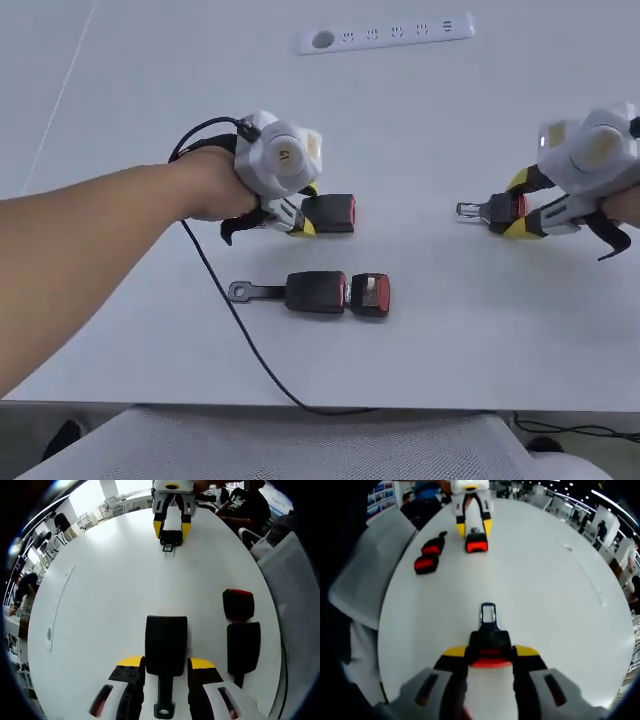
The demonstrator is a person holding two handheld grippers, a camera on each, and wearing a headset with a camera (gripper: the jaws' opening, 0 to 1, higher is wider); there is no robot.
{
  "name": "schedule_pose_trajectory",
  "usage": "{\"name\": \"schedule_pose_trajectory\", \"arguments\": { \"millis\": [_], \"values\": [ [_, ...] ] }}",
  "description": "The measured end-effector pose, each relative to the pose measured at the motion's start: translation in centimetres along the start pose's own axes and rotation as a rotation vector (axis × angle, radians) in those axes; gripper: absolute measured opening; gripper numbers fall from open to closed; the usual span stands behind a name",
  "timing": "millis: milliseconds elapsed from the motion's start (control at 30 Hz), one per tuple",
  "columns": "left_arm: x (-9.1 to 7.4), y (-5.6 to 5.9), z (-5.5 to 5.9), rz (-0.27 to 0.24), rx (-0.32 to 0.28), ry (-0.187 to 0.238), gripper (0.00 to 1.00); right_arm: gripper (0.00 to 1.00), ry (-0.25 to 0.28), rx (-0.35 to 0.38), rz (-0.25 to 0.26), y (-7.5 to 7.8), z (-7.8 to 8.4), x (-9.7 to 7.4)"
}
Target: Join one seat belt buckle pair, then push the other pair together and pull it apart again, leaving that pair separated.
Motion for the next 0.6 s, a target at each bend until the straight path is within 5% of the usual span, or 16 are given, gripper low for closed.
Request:
{"name": "schedule_pose_trajectory", "arguments": {
  "millis": [600],
  "values": [
    [0.6, -0.42, 0.27, 0.024, -0.02, 0.012, 0.31, 0.34, 0.007, -0.044, -0.091, 0.17, 0.02, 0.4]
  ]
}}
Point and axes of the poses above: the centre of the closed fingertips' face, and the gripper's own axes: x roughly forward along the fingers, y roughly to its right, z roughly out of its underside, the point moved 5 cm from there along -x, roughly backward along the fingers, and after that the axes turned 7 degrees about -x, right-handed, at the moved point
